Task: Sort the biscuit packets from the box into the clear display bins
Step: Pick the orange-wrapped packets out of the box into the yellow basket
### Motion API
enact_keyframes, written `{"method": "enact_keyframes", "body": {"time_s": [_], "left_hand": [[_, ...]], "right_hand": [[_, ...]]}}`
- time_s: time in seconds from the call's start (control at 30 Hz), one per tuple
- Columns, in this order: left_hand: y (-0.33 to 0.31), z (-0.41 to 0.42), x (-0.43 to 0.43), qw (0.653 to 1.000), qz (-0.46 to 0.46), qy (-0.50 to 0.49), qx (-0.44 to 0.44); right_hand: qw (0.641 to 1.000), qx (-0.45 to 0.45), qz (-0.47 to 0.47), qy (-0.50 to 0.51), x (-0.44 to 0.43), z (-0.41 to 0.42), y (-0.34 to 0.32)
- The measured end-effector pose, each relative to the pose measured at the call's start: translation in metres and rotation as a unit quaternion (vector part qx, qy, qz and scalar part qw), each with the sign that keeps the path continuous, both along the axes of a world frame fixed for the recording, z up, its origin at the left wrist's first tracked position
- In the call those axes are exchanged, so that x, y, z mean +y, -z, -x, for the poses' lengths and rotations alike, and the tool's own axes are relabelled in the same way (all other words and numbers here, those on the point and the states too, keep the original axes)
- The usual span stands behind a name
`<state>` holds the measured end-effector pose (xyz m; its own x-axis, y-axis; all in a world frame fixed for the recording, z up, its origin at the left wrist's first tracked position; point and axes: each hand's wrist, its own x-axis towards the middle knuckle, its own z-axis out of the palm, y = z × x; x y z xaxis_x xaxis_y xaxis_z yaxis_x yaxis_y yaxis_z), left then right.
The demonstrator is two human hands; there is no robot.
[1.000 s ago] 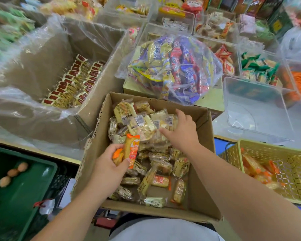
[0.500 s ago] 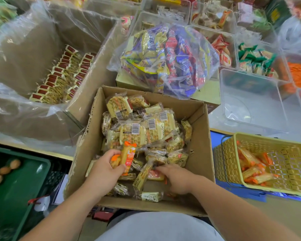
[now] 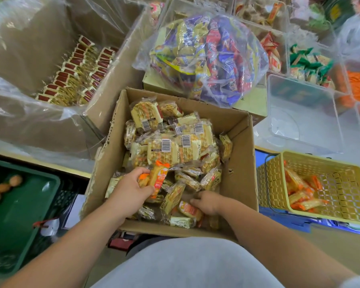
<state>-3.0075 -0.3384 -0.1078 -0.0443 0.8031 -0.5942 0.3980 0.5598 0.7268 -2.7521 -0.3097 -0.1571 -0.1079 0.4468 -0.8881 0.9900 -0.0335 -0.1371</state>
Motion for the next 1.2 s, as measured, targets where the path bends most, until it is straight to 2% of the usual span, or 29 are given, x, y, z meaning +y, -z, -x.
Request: {"method": "enact_keyframes", "body": {"time_s": [0.17,0.23,0.33,0.4,0.53,0.63,0.7,0.93,1.07,1.2], "left_hand": [[0.002,0.000,0.001,1.000,0.000,0.005,-0.003],[0.004,0.001,0.002,1.000,0.001,0.006,-0.003],[0.008,0.002,0.003,1.000,-0.004,0.009,-0.005],[0.011,0.003,0.004,1.000,-0.005,0.007,-0.011],[0.012,0.004,0.003,1.000,-0.010,0.006,-0.014],[0.012,0.004,0.003,1.000,-0.016,0.009,-0.013],[0.013,0.004,0.003,1.000,-0.017,0.007,-0.017],[0.010,0.003,0.005,1.000,-0.012,0.007,-0.020],[0.010,0.004,0.004,1.000,-0.011,0.005,-0.022],[0.006,0.004,0.005,1.000,-0.015,0.008,-0.024]], "right_hand": [[0.993,-0.026,-0.112,0.027,0.005,-0.005,-0.002],[0.986,-0.062,-0.155,0.024,0.006,-0.011,-0.006],[0.981,-0.129,-0.128,-0.066,0.013,-0.012,-0.018],[0.982,-0.136,-0.092,-0.094,0.017,-0.007,-0.021],[0.993,-0.090,0.033,-0.073,0.008,0.007,-0.008],[0.996,0.003,0.014,0.087,-0.001,0.006,0.005],[0.989,0.049,-0.006,0.142,-0.004,0.006,0.013],[1.000,-0.019,0.008,0.007,-0.003,0.011,0.025],[1.000,0.010,0.023,-0.004,-0.004,0.019,0.014],[0.997,0.076,-0.006,0.000,-0.010,0.024,0.007]]}}
